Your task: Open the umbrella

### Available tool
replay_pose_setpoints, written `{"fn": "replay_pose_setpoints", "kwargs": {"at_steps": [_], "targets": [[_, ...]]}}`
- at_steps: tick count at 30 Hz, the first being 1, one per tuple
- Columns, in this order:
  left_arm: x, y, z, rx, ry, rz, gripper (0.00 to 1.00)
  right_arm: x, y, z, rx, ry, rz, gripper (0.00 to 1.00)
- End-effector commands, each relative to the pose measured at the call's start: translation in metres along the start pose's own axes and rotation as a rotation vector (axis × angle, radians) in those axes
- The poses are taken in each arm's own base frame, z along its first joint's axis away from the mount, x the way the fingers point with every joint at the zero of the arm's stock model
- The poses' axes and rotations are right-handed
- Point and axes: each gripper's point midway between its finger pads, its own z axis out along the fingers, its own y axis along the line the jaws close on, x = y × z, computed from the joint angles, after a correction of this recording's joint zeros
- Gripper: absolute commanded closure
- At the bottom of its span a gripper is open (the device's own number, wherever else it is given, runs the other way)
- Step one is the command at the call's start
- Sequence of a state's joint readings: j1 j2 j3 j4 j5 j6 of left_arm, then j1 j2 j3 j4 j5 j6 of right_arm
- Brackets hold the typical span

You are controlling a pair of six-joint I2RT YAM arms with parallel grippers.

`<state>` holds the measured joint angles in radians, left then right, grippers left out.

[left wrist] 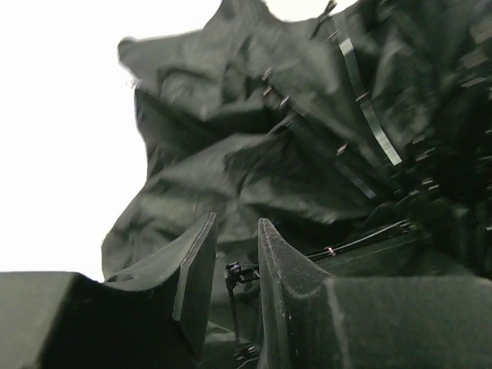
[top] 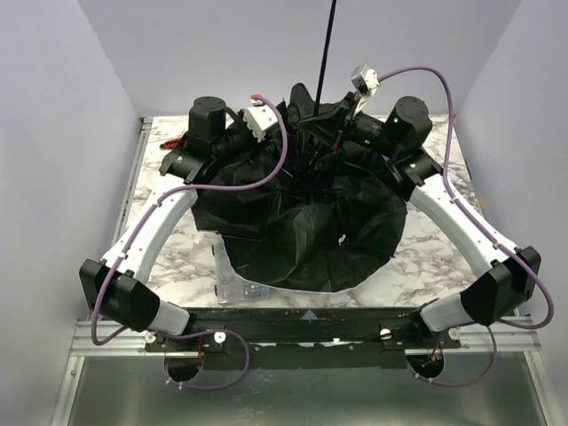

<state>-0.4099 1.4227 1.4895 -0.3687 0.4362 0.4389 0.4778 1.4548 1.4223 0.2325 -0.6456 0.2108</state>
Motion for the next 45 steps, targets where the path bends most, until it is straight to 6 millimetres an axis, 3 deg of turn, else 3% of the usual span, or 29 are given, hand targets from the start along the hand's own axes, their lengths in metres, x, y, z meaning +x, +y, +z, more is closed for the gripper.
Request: {"fn": "replay_pose_setpoints", "kwargs": {"at_steps": [1, 5, 8, 10, 14, 17, 22, 27, 30, 39, 45], "targets": [[0.055, 0.046, -0.009, -0.141, 0.150, -0.040, 0.71, -0.046, 0.004, -0.005, 0.037, -0.092, -0.096, 1.00], [0.065, 0.064, -0.016, -0.174, 0.165, -0.067, 0.69, -0.041, -0.004, -0.006, 0.073, -0.083, -0.095, 1.00], [0.055, 0.066, -0.017, -0.167, 0.139, -0.056, 0.63, -0.039, -0.009, -0.003, 0.087, -0.083, -0.088, 1.00], [0.031, 0.064, -0.020, -0.147, 0.073, -0.063, 0.49, -0.037, -0.014, 0.000, 0.101, -0.079, -0.076, 1.00], [-0.042, 0.046, -0.038, -0.068, -0.157, -0.003, 0.41, -0.031, -0.025, 0.006, 0.136, -0.073, -0.039, 1.00], [-0.079, 0.031, -0.048, -0.034, -0.282, 0.092, 0.41, -0.027, -0.032, 0.009, 0.163, -0.073, -0.008, 1.00], [-0.112, -0.030, -0.059, 0.144, -0.388, 0.322, 0.52, -0.025, -0.049, 0.010, 0.250, -0.092, 0.017, 1.00], [-0.109, -0.091, -0.049, 0.274, -0.393, 0.513, 0.66, -0.031, -0.063, 0.012, 0.360, -0.123, 0.026, 1.00], [-0.098, -0.111, -0.030, 0.279, -0.364, 0.608, 0.70, -0.032, -0.061, 0.014, 0.377, -0.130, 0.045, 1.00], [-0.094, -0.104, 0.030, 0.128, -0.249, 0.693, 0.82, -0.028, -0.044, 0.016, 0.420, -0.127, 0.064, 1.00], [-0.070, -0.095, 0.057, 0.081, -0.155, 0.732, 0.83, -0.030, -0.038, 0.015, 0.420, -0.130, 0.068, 1.00]]}}
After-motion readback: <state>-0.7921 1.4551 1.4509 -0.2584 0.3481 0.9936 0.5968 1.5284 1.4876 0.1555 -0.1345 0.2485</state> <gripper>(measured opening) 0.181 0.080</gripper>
